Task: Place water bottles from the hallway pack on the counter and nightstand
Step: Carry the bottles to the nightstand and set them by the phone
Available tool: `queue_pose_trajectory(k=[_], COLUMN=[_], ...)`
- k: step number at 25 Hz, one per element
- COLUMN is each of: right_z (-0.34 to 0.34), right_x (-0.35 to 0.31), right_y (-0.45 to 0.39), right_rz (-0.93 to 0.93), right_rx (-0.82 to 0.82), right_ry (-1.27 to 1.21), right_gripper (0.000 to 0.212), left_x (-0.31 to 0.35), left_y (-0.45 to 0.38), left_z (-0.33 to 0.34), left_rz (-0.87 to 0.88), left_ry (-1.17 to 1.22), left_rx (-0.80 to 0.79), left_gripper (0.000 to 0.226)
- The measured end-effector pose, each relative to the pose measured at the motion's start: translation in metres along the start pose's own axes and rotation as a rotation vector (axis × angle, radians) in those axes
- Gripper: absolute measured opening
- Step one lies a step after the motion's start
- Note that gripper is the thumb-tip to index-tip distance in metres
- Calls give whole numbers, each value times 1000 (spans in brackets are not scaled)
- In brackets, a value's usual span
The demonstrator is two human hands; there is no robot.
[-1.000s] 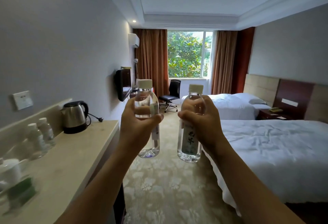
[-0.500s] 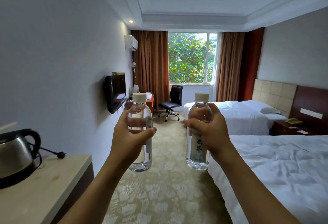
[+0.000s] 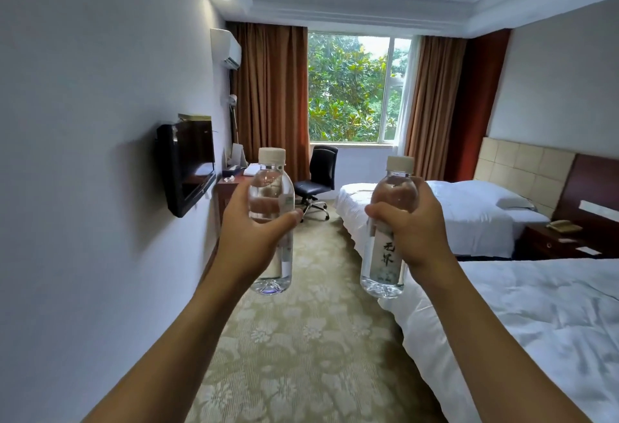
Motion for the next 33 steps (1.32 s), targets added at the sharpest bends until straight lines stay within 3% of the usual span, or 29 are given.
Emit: queue_pose_trajectory(k=[6, 14, 23, 28, 33], right_z=[-1, 4, 76, 119, 132], right_x=[80, 217, 347, 441, 492], right_y=[-154, -400, -655, -795, -938], right_rz=[-15, -66, -101, -112, -134], right_rx=[41, -56, -176, -175, -117], right_ry=[54, 32, 38, 62, 116], right_gripper=[36, 38, 42, 38, 36], left_x=[-99, -243, -390, -492, -559], left_y=[-155, -373, -595, -733, -890], left_z=[16, 52, 18, -5, -12], left_rz=[-35, -33, -55, -32, -9], left_ry=[51, -4, -32, 1, 17], left_rx=[-13, 28, 114, 126, 103], left_gripper=[45, 47, 47, 50, 43])
Point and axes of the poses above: each hand's wrist, its own y-axis away from the middle knuckle, its own z-axis out of the palm, x = y × z, the point moved 7 cm from there along -y, towards the middle knuckle, and after that the axes turned 12 degrees about -x, right-handed, at the moved point
